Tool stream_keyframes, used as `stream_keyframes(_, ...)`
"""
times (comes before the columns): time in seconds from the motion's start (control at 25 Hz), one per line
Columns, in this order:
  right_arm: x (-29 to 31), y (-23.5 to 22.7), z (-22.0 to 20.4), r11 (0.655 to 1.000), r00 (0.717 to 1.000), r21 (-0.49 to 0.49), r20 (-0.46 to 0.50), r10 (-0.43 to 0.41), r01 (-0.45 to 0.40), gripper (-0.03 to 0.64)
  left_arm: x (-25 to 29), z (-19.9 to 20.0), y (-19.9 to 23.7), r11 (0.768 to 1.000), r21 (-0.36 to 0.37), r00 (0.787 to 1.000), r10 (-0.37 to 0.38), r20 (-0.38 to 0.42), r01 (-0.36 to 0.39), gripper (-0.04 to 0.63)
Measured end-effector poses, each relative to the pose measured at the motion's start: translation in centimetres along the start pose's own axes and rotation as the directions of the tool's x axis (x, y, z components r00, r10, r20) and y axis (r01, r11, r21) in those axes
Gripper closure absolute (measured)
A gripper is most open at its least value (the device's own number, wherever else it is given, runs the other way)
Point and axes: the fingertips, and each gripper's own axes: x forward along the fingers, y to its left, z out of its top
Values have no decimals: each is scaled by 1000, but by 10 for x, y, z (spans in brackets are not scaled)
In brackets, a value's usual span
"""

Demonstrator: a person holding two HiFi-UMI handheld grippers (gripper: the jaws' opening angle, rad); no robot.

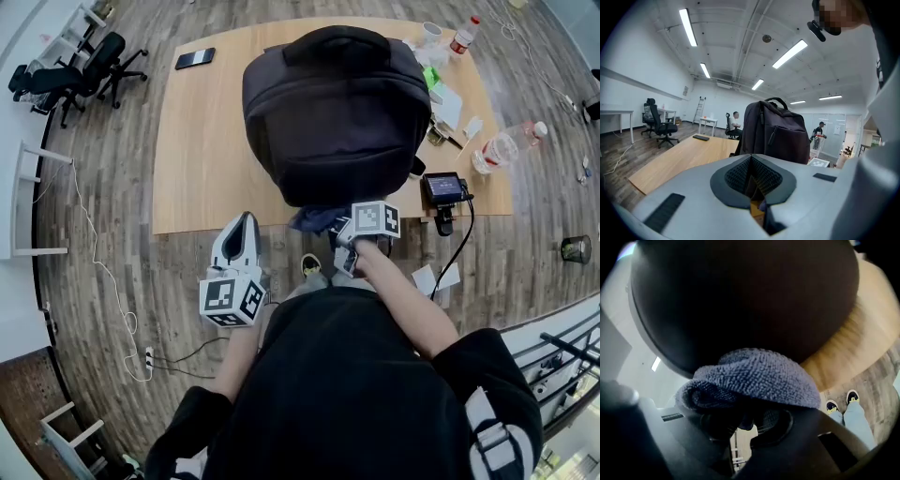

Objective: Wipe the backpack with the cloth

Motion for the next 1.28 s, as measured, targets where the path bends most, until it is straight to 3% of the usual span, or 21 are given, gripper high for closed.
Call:
stream_keyframes(0.16, -41, -69, 25, 990, 987, 59, 95, -133, 128, 565, 0, -3, -1, 1000, 1, 1000, -9, -8, 9, 580)
stream_keyframes(0.32, -98, -103, 60, 963, 946, 40, 182, -268, 265, 565, 3, -5, -8, 1000, 3, 999, -30, -18, 30, 580)
stream_keyframes(0.48, -143, -86, 86, 899, 894, -146, 253, -370, 413, 565, 12, -7, -17, 998, 8, 998, -61, -25, 61, 580)
stream_keyframes(0.6, -167, -55, 98, 808, 856, -314, 325, -401, 498, 565, 18, -6, -22, 997, 13, 996, -81, -25, 82, 580)
stream_keyframes(0.68, -179, -33, 106, 707, 826, -437, 383, -413, 556, 565, 22, -4, -25, 995, 18, 995, -93, -25, 94, 580)
stream_keyframes(0.72, -185, -20, 112, 634, 808, -503, 417, -417, 587, 565, 25, -4, -27, 995, 20, 995, -99, -26, 99, 580)
stream_keyframes(0.84, -202, 27, 129, 360, 748, -659, 533, -395, 660, 565, 32, -1, -33, 993, 25, 993, -118, -27, 119, 580)
stream_keyframes(0.88, -206, 44, 134, 287, 736, -684, 568, -368, 671, 565, 33, 1, -35, 992, 26, 992, -124, -25, 125, 580)
stream_keyframes(0.96, -212, 74, 142, 180, 722, -710, 610, -326, 681, 565, 36, 4, -37, 991, 29, 991, -133, -21, 133, 580)
stream_keyframes(1.16, -215, 114, 147, -103, 697, -758, 638, -329, 645, 565, 42, 10, -41, 990, 37, 990, -137, -15, 138, 580)
stream_keyframes(1.28, -211, 138, 148, -184, 718, -788, 612, -331, 587, 563, 42, 12, -37, 991, 38, 991, -131, -11, 132, 580)
